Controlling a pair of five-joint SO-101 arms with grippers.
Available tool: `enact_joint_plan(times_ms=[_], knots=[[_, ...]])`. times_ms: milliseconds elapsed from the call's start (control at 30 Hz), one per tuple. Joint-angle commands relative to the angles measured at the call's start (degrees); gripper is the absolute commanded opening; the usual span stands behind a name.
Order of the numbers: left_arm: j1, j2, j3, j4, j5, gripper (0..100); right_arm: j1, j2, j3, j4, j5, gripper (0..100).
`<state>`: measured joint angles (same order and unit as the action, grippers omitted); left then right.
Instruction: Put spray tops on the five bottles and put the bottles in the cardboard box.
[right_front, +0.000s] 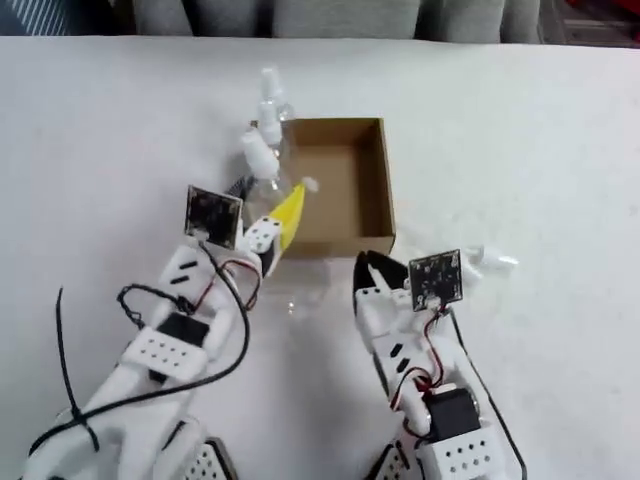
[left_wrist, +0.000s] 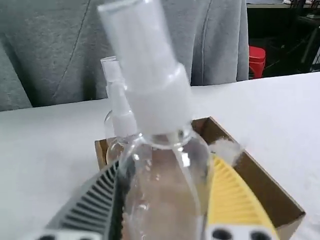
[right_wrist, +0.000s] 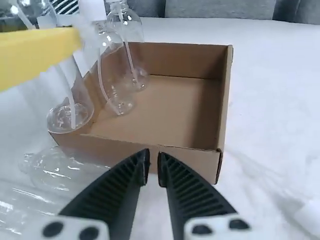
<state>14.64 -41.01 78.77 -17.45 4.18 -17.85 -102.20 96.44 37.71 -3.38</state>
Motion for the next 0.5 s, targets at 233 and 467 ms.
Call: enact_joint_plan(times_ms=[233, 467], knots=[[-2.7, 15.3, -13.6, -4.7, 5.5, 2, 0.4, 0.2, 0.4, 0.7, 0.0, 1.5], [-5.1, 22.9, -18.3, -5.8, 5.5, 2, 0.3, 0.2, 0.4, 1.8, 0.0, 1.5]])
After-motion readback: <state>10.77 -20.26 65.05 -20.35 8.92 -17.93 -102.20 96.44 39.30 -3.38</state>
